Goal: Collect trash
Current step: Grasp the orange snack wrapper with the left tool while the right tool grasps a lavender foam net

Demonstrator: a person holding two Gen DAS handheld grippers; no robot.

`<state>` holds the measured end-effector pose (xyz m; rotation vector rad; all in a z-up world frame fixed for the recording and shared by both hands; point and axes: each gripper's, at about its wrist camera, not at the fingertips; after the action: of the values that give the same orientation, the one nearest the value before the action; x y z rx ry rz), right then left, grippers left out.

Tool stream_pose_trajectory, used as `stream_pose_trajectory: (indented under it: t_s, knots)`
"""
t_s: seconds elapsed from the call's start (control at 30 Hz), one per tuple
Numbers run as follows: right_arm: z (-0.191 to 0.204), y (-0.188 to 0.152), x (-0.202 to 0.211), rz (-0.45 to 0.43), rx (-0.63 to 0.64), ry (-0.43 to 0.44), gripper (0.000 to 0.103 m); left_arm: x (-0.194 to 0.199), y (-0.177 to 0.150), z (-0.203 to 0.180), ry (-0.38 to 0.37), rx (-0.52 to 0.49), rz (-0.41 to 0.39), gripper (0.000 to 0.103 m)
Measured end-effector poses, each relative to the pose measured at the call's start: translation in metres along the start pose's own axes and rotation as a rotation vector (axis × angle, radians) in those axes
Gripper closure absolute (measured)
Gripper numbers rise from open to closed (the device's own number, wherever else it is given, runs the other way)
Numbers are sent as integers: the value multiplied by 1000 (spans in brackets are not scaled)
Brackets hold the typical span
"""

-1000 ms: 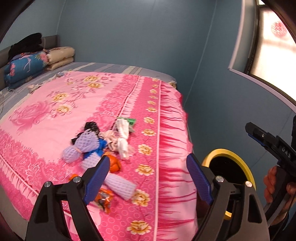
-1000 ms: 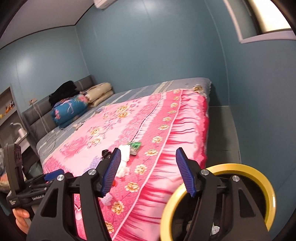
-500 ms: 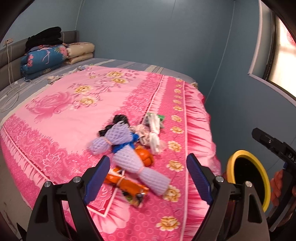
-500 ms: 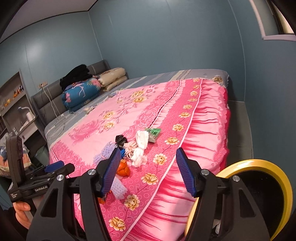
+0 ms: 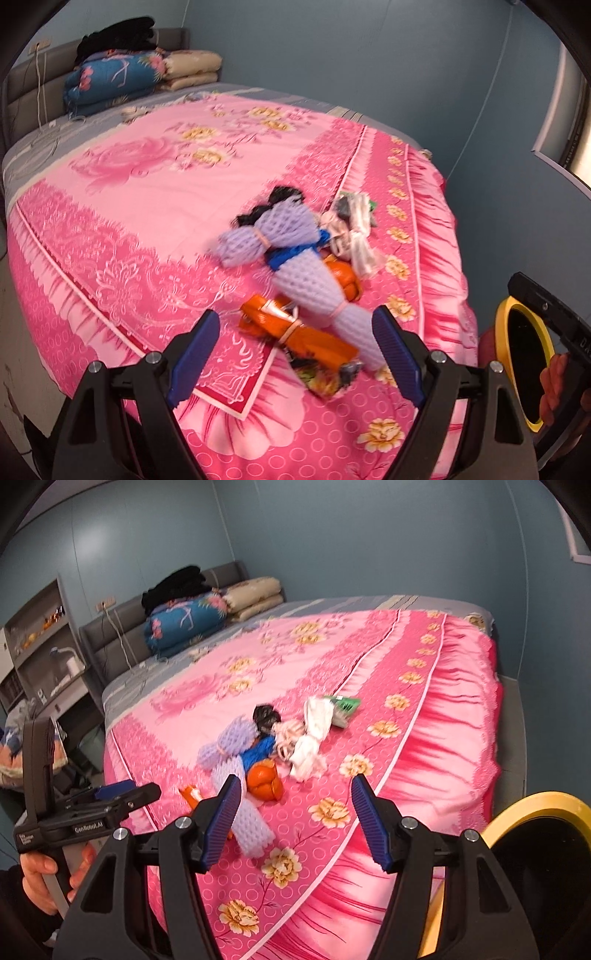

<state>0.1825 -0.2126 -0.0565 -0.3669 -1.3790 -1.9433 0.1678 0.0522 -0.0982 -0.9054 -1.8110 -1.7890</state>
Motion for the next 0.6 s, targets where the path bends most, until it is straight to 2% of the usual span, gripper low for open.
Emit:
stream_pose_trajectory:
  t_s: [0.13, 0.37, 0.6]
  knots:
    - [3, -9, -24, 65, 3, 22, 44, -12, -7, 11, 10, 33, 30, 22]
    - [11, -29, -73, 190, 19, 55, 44, -33, -12, 25, -16, 95, 77, 22]
    - [14, -43, -108, 276, 19, 67, 45, -51, -13, 30, -33, 128, 101, 22]
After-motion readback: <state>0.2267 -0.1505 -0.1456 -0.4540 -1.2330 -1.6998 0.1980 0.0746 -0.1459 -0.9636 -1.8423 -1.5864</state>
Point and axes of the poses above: each gripper's, at about its wrist camera, not at the fingertips, and x roughly against the way its jaws point, z to its left, y to its top, and after that the axes turned 13 degrees about -x, right-handed
